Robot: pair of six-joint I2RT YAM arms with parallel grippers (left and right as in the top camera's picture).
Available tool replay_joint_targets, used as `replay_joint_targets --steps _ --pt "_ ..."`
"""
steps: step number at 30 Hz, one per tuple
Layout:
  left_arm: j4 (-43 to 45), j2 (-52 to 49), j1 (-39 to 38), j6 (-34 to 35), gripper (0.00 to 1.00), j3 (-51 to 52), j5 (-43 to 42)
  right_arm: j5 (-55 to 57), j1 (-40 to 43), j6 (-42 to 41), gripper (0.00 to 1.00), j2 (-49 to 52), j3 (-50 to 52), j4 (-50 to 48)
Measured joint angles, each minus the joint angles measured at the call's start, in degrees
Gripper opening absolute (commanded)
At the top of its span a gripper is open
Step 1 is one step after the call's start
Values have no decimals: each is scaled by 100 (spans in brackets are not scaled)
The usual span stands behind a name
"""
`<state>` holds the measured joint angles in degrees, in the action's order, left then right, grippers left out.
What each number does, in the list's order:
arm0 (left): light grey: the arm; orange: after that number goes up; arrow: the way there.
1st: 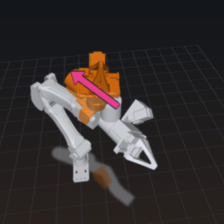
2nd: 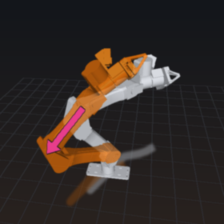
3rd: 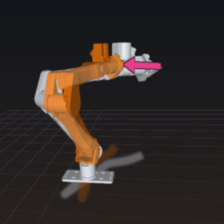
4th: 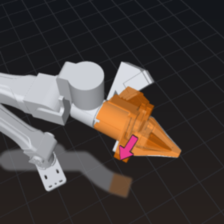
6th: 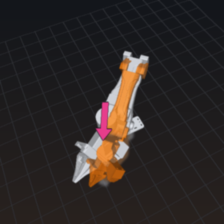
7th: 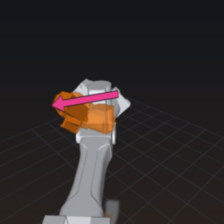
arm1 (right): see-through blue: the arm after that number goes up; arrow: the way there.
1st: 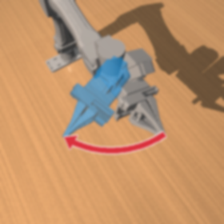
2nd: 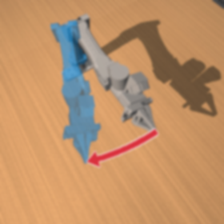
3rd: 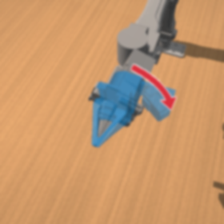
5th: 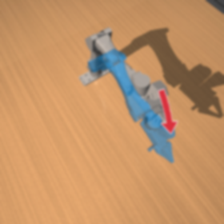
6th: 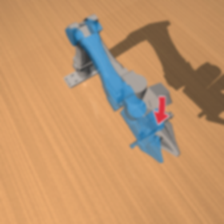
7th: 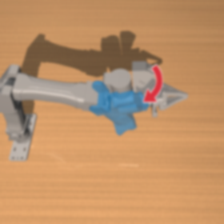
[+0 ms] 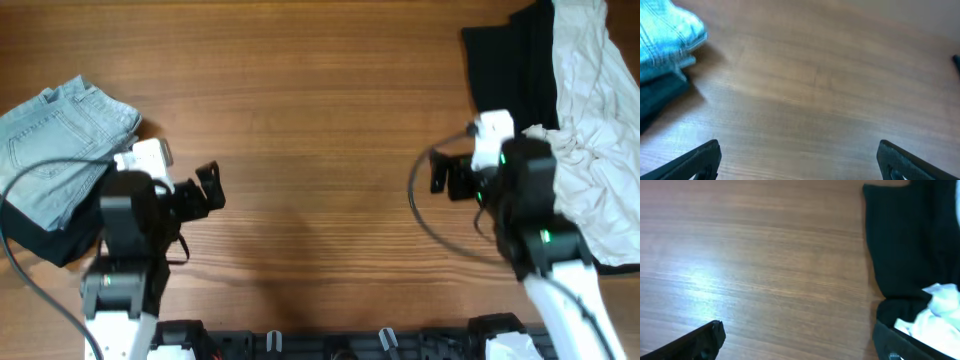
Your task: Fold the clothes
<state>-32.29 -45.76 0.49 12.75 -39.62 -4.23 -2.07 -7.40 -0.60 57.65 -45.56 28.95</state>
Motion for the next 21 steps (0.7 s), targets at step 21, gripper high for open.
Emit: replay_joint_targets --steps 21 --pt "-203 -846 0 0 100 -407 0 1569 1657 -1631 68 3707 -299 13"
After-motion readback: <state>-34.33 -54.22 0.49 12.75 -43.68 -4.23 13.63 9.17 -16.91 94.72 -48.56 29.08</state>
